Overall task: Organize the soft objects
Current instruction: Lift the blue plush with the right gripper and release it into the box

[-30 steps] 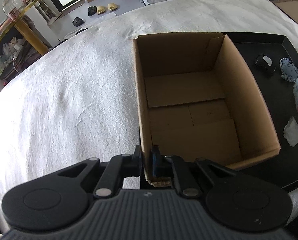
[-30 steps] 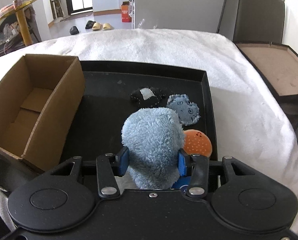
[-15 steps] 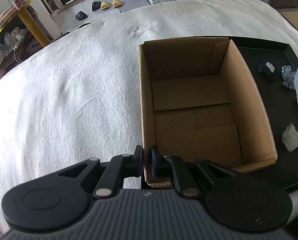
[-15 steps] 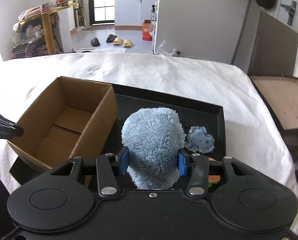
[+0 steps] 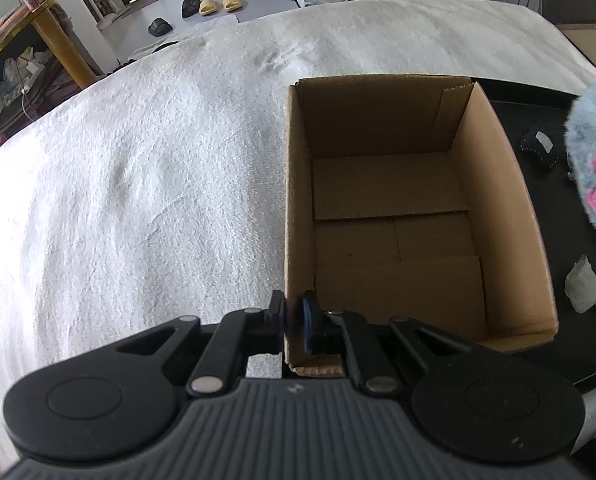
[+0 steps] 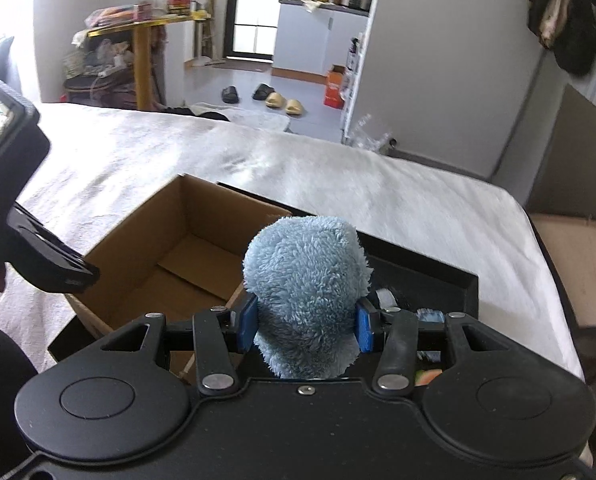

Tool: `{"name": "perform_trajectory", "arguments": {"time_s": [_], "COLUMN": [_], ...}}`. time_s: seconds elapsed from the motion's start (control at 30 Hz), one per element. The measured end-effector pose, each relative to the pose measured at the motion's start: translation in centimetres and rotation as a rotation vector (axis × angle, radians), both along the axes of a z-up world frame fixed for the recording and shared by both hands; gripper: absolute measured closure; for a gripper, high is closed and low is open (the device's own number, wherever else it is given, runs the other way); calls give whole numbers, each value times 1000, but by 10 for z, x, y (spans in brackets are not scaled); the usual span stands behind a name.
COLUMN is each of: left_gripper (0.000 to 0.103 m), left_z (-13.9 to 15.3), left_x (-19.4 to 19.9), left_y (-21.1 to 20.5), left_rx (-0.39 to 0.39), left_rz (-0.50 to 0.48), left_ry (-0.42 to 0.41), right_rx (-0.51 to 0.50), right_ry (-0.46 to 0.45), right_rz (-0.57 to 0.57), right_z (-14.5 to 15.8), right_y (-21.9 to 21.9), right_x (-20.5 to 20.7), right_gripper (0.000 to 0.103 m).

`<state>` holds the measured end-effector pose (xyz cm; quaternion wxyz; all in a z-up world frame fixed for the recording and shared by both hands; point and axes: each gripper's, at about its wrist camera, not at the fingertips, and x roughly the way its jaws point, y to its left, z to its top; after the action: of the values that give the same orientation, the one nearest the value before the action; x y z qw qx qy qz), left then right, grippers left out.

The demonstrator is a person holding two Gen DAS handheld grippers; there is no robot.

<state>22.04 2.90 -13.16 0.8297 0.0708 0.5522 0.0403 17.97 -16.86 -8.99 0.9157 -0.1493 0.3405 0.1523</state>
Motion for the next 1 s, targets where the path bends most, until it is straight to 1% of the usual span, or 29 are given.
{"name": "perform_trajectory", "arguments": {"time_s": [0.17, 0.3, 0.43, 0.63, 0.87, 1.0], "left_gripper": [94, 94, 94, 93, 93, 93], "left_z": [6, 10, 12, 13, 11, 10], "left_x": [-6, -11, -12, -14, -13, -12], "left_y": [2, 11, 15, 15, 15, 15], "left_rx": [-17, -58, -73, -59, -49, -53], "left_rz": [2, 36, 47, 44, 38, 36], "left_ry": [-37, -65, -77, -85, -94, -96], "right_rx": [-10, -27, -50, -102, -142, -152], "right_ry": [-9, -10, -9, 3, 19, 16], "right_rz": [56, 103, 152, 226, 306, 333], "right_z": [2, 1, -1, -3, -8, -9], "right_y": [16, 29, 38, 53, 70, 79], "right_x": [1, 0, -1, 0, 7, 12], "right_gripper": [57, 57, 57, 56, 56, 56]}}
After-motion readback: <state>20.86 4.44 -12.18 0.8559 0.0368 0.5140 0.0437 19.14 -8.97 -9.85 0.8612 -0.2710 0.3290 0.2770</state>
